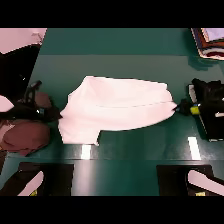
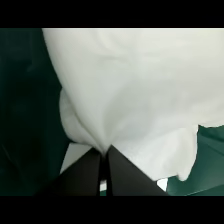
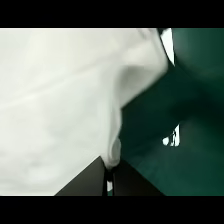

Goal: Fold the shirts.

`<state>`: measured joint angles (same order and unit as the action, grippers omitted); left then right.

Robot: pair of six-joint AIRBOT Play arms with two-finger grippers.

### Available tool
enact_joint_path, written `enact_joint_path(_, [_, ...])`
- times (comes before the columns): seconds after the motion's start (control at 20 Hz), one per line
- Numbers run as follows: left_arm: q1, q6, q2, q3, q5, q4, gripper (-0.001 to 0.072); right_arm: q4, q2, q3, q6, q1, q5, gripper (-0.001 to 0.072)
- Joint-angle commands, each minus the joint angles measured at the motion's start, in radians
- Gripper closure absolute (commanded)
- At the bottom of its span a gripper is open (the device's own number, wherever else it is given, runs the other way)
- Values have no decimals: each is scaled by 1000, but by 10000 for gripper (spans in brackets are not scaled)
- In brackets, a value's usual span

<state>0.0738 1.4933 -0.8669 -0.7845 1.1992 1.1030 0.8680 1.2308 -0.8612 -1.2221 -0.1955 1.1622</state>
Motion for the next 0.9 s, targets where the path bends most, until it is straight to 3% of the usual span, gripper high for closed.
enact_joint_path(0.0, [1, -2, 1, -250, 89, 12, 683, -2, -135, -188, 2, 27, 34, 696])
enact_joint_path(0.3, [1, 3, 1, -974, 134, 11, 682, 2, -374, -626, 1, 27, 18, 696])
enact_joint_path(0.5, [1, 55, 1, -1365, 118, 11, 683, 109, -459, -834, -33, 14, 24, 697])
enact_joint_path(0.65, [1, 82, 2, -1493, 77, 8, 684, 163, -478, -964, -71, -71, 85, 698])
enact_joint_path(0.85, [1, 81, -13, -1442, 34, -10, 684, 172, -424, -1127, -113, -207, 199, 698])
